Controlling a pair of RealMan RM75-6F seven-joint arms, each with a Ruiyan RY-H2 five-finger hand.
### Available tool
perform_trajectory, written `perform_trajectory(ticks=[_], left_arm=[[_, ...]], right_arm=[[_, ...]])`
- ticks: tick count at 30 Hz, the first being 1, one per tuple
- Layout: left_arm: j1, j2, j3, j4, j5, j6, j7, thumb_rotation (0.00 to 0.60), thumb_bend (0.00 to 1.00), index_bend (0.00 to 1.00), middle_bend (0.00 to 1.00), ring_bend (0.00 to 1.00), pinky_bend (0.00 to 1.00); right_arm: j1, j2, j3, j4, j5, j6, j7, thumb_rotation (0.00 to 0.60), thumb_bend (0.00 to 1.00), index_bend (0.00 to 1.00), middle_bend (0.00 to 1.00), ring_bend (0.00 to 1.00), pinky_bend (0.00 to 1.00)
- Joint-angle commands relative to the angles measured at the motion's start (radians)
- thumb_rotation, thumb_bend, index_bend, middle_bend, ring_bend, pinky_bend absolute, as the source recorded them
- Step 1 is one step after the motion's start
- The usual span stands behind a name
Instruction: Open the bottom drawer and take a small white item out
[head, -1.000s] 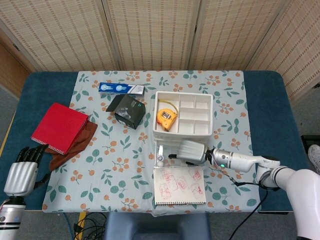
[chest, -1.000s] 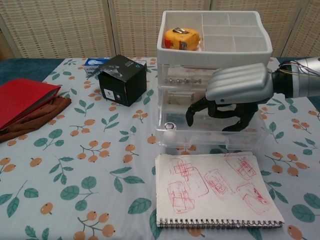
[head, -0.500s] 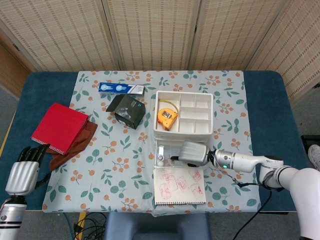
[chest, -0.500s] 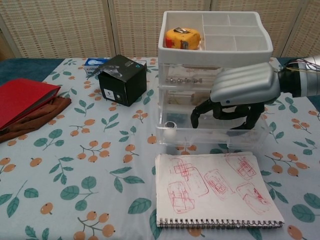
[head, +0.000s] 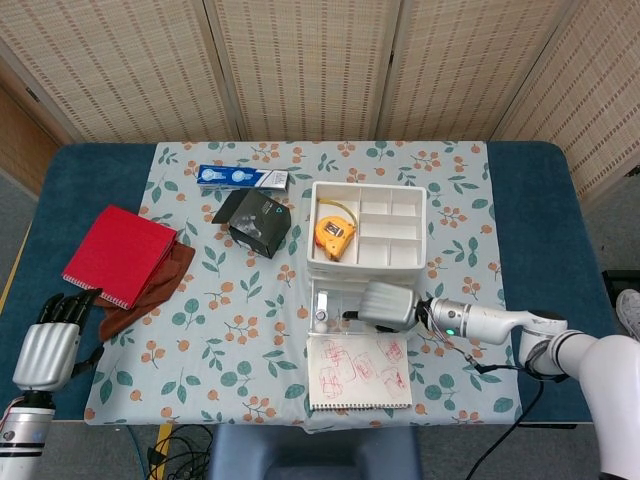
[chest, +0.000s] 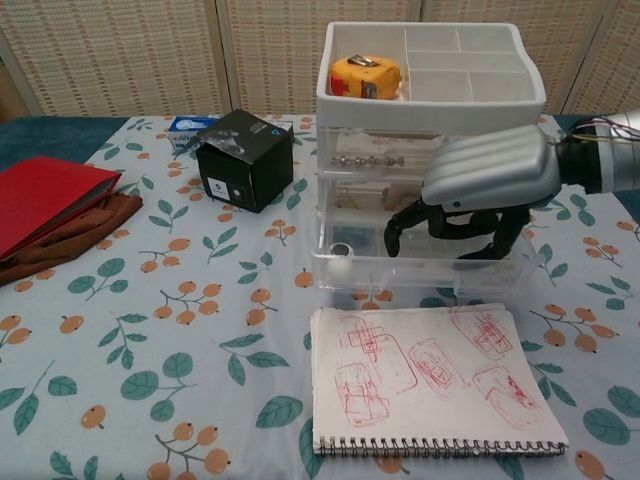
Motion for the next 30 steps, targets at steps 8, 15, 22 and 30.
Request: perform_trajectory(ticks=[8, 15, 22, 30], left_arm=[[-0.004, -0.004, 0.001, 0.004, 0.003, -0.004, -0.003, 0.600, 0.23, 0.10, 0.16, 0.17, 0.11], [-0.003, -0.004, 0.002, 0.005, 0.000, -0.004, -0.005, 0.600, 0.23, 0.10, 0.16, 0.17, 0.11], [-0.003, -0.004, 0.003, 0.008, 0.000, -0.003, -0.009, 0.600, 0.23, 0.10, 0.16, 0.17, 0.11], [-0.001, -0.003, 0.003, 0.011, -0.001, -0.001, -0.014, 0.600, 0.23, 0.10, 0.16, 0.17, 0.11]], right_arm=[[0.000, 0.006, 0.003, -0.012, 0.009, -0.007, -0.015, 0.600, 0.15, 0.28, 0.84, 1.00, 0.98], [0.007, -0.022, 0.003, 0.007, 0.004, -0.012, -0.008, 0.600, 0.15, 0.28, 0.84, 1.00, 0.98], [0.016, -0.038, 0.006, 0.021, 0.003, -0.014, 0.002, 0.600, 0.21, 0.28, 0.84, 1.00, 0.98], [0.024, -0.044, 0.002, 0.022, 0.000, -0.017, 0.001, 0.600, 0.27, 0.32, 0.85, 1.00, 0.98]])
